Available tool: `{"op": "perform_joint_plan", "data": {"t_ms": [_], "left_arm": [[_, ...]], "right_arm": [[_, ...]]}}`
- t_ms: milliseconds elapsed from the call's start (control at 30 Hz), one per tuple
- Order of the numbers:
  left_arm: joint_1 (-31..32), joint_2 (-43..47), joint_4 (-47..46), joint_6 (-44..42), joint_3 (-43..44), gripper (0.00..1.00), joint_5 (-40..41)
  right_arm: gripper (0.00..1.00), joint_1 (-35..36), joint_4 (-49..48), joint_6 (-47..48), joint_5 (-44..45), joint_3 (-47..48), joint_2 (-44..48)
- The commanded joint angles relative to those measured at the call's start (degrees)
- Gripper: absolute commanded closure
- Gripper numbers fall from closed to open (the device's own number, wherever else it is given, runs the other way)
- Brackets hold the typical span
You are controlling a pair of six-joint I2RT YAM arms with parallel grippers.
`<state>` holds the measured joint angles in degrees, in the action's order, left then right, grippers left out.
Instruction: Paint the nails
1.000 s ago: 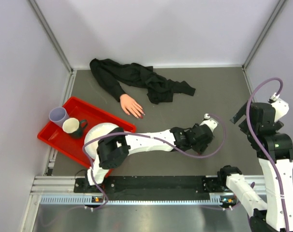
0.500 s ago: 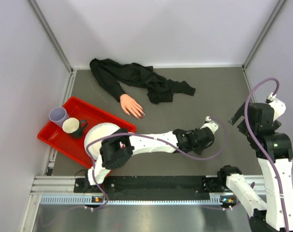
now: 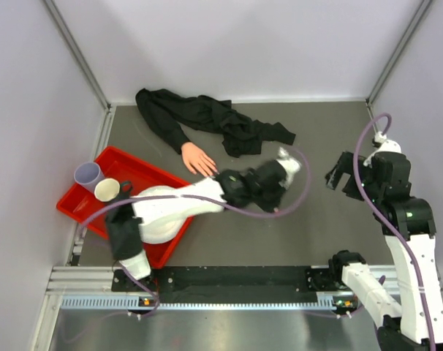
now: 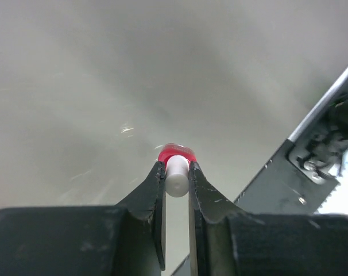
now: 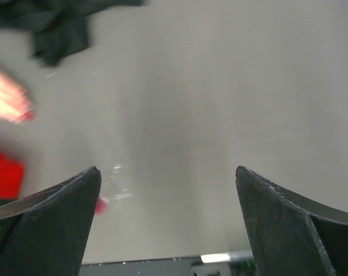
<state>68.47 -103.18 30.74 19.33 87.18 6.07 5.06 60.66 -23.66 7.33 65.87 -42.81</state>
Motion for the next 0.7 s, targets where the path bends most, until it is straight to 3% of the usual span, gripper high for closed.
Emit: {"op": "perform_joint_plan", "data": {"t_ms": [0, 200, 333, 533, 667], "left_arm": [[-7.6, 14.7, 7.7, -0.8, -0.5, 1.00, -4.9], [-15.0, 26.8, 9.0, -12.1, -5.3, 1.00, -23.8], [-15.7, 32.4, 8.8, -21.5, -8.0, 1.00, -41.6], [-15.7, 42.2, 4.0, -30.6, -11.2, 1.00, -47.1], [-15.8, 41.0, 5.4, -35.4, -9.0, 1.00, -46.8]], "right_arm": [[0.01, -0.6, -14.1, 8.6, -22.4, -3.5, -0.4], [0.01, 3.0, -32.1, 8.4, -56.6, -8.1, -6.8], [0.01, 10.9, -39.9, 10.4, -66.0, -9.4, -7.8], [0.05, 20.5, -43.9, 11.5, -74.8, -9.4, -11.2], [0.10, 25.5, -42.0, 14.5, -77.0, -7.9, -13.6]]}}
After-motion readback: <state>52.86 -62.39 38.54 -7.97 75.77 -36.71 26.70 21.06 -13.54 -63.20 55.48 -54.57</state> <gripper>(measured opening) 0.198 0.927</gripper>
